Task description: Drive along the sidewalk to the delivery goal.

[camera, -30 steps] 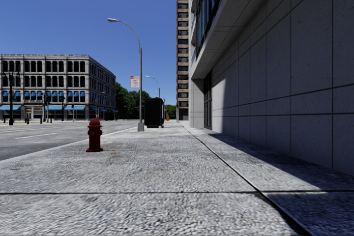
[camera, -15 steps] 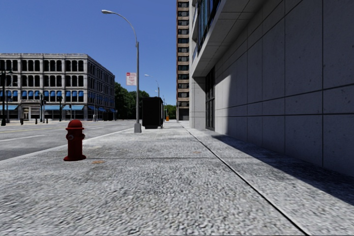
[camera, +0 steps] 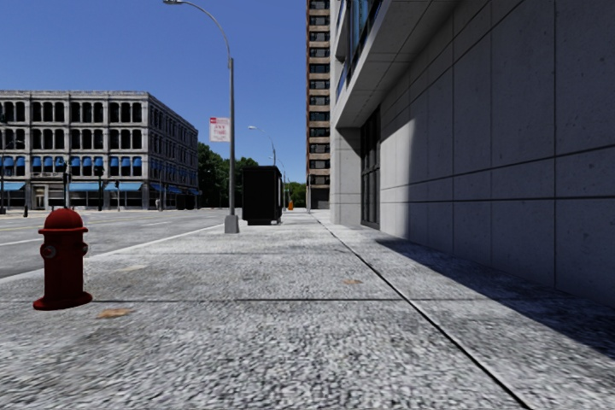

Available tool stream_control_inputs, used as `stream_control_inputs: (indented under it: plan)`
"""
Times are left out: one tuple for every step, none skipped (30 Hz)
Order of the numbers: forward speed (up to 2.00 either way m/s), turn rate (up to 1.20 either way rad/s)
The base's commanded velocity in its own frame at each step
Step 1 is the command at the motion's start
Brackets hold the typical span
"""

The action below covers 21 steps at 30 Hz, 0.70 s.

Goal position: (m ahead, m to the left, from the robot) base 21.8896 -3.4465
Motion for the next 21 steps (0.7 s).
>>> stream_control_inputs:
  plan:
    - [2.0, 0.0]
    - [2.0, 0.0]
    - [2.0, 0.0]
    - [2.0, 0.0]
    - [2.0, 0.0]
    - [2.0, 0.0]
    - [2.0, 0.0]
    - [2.0, 0.0]
    - [2.0, 0.0]
    - [2.0, 0.0]
    - [2.0, 0.0]
    - [2.0, 0.0]
    - [2.0, 0.0]
    - [2.0, 0.0]
    - [2.0, 0.0]
    - [2.0, 0.0]
    - [2.0, 0.0]
    - [2.0, 0.0]
    - [2.0, 0.0]
    - [2.0, 0.0]
    - [2.0, 0.0]
